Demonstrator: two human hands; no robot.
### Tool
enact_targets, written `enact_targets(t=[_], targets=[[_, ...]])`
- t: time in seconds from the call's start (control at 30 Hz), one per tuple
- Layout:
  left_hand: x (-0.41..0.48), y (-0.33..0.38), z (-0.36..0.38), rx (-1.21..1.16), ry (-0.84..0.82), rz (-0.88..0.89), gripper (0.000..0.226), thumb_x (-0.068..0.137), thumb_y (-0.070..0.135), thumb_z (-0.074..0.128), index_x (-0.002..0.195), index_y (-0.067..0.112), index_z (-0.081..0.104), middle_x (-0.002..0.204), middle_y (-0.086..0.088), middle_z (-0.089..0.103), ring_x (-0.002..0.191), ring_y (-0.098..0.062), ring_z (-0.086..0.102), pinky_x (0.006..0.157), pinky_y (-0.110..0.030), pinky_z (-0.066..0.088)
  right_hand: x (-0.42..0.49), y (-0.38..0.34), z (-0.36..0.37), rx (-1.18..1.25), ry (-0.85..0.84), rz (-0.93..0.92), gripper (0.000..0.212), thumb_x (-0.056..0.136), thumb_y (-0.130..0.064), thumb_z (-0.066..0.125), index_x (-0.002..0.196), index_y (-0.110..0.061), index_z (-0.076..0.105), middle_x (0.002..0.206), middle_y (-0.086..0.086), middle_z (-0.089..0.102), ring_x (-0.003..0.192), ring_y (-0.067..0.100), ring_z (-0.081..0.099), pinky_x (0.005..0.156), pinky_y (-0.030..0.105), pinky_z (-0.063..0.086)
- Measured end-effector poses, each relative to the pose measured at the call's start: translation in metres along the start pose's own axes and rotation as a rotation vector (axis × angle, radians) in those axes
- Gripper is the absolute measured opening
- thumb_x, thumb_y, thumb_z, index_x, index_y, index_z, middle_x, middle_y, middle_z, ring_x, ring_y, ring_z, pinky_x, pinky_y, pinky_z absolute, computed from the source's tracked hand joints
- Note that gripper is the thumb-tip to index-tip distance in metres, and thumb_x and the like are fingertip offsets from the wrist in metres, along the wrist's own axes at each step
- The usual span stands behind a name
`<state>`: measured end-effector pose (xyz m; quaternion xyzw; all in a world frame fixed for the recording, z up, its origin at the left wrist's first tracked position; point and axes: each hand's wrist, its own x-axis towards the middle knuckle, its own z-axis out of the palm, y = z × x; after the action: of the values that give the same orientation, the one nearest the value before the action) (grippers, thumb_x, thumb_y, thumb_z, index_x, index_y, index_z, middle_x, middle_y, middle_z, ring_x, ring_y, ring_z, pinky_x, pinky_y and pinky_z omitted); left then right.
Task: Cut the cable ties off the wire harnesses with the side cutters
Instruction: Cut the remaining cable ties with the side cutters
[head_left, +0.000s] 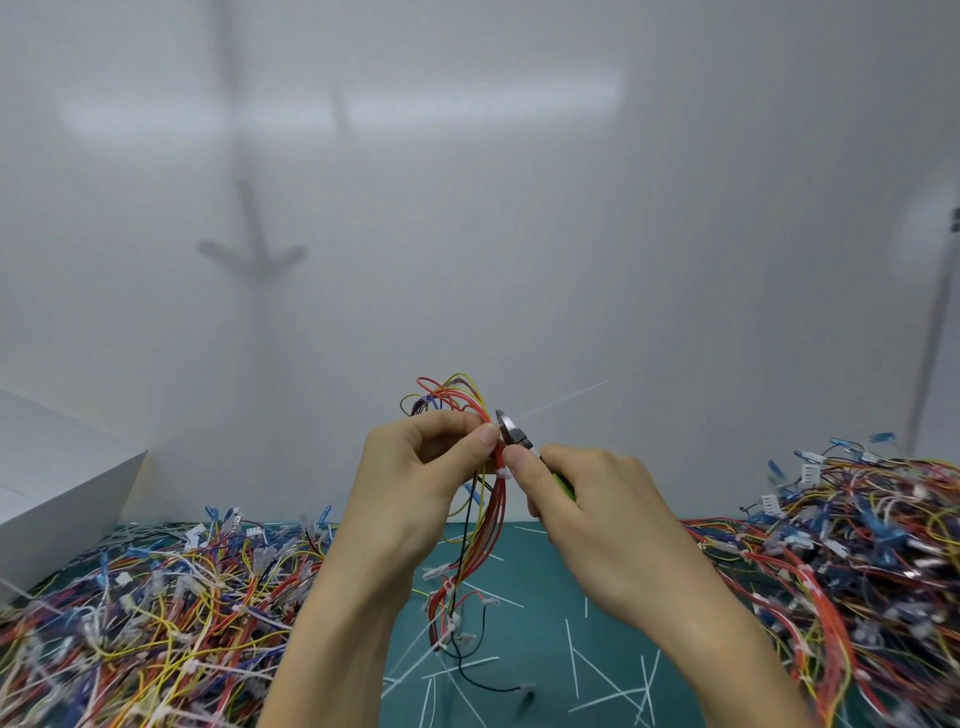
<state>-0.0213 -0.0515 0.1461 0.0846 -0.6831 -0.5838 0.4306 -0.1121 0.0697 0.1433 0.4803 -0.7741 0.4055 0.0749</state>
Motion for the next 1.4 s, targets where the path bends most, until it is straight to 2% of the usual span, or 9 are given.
enact_targets(t=[0.13, 0.37, 0.53, 0.73, 0.9, 1.2, 1.4], targets=[[0.0000, 0.0004, 0.0011, -0.001, 0.004, -0.001, 0.009, 0.089, 0.009, 0.068, 0.083, 0.007, 0.074, 0.074, -0.002, 0.075, 0.070, -0.007, 0.070, 0.065, -0.012, 0.051, 0.0000, 0.0010, -0.0009, -0.003, 0.017, -0.016, 0.053, 0.093, -0.062, 0.032, 0.061, -0.023, 0.047, 0.057, -0.003, 0.046, 0.069, 0.023, 0.044, 0.065, 0.040, 0.038], [-0.0007, 0.0022, 0.0014, -0.002, 0.018, 0.002, 0.010, 0.088, 0.009, 0.068, 0.081, 0.010, 0.075, 0.073, -0.002, 0.075, 0.068, -0.007, 0.069, 0.064, -0.013, 0.051, 0.0006, 0.0022, -0.0008, 0.014, 0.036, -0.040, 0.049, 0.092, -0.061, 0.034, 0.058, -0.028, 0.045, 0.053, -0.008, 0.045, 0.065, 0.018, 0.044, 0.065, 0.039, 0.037], [-0.0009, 0.0022, 0.0005, -0.012, 0.007, -0.033, 0.011, 0.089, 0.013, 0.068, 0.084, 0.010, 0.077, 0.078, -0.007, 0.076, 0.073, -0.012, 0.070, 0.069, -0.016, 0.055, 0.0009, 0.0037, -0.0003, 0.002, 0.056, -0.058, 0.053, 0.088, -0.065, 0.030, 0.061, -0.023, 0.046, 0.059, -0.002, 0.048, 0.070, 0.026, 0.047, 0.068, 0.044, 0.041], [-0.0013, 0.0037, 0.0007, -0.043, 0.005, -0.069, 0.012, 0.089, 0.014, 0.067, 0.084, 0.010, 0.077, 0.077, -0.005, 0.076, 0.071, -0.013, 0.072, 0.064, -0.013, 0.052, 0.0021, 0.0064, 0.0008, -0.006, 0.078, -0.080, 0.054, 0.088, -0.067, 0.029, 0.061, -0.023, 0.046, 0.059, -0.001, 0.050, 0.068, 0.024, 0.047, 0.065, 0.044, 0.041], [-0.0009, 0.0022, 0.0006, -0.076, -0.004, -0.088, 0.012, 0.089, 0.013, 0.067, 0.085, 0.006, 0.076, 0.077, -0.007, 0.075, 0.070, -0.013, 0.071, 0.066, -0.015, 0.053, 0.0015, 0.0068, 0.0003, -0.037, 0.082, -0.078, 0.054, 0.089, -0.067, 0.029, 0.060, -0.024, 0.046, 0.058, -0.001, 0.049, 0.064, 0.023, 0.047, 0.063, 0.043, 0.039], [0.0004, -0.0003, 0.0022, 0.003, 0.018, 0.060, 0.010, 0.088, 0.008, 0.069, 0.079, 0.010, 0.074, 0.073, -0.003, 0.075, 0.069, -0.007, 0.069, 0.066, -0.013, 0.051, 0.0011, 0.0026, -0.0024, 0.006, 0.053, -0.046, 0.055, 0.087, -0.065, 0.029, 0.060, -0.022, 0.048, 0.059, 0.001, 0.051, 0.070, 0.026, 0.048, 0.066, 0.041, 0.039], [0.0023, -0.0029, 0.0066, 0.081, 0.053, 0.161, 0.008, 0.087, 0.007, 0.070, 0.079, 0.008, 0.072, 0.076, -0.007, 0.074, 0.069, -0.007, 0.069, 0.066, -0.013, 0.052, 0.0010, 0.0010, -0.0029, 0.026, 0.060, -0.020, 0.059, 0.087, -0.064, 0.029, 0.061, -0.016, 0.051, 0.058, 0.006, 0.054, 0.064, 0.022, 0.050, 0.065, 0.040, 0.042]])
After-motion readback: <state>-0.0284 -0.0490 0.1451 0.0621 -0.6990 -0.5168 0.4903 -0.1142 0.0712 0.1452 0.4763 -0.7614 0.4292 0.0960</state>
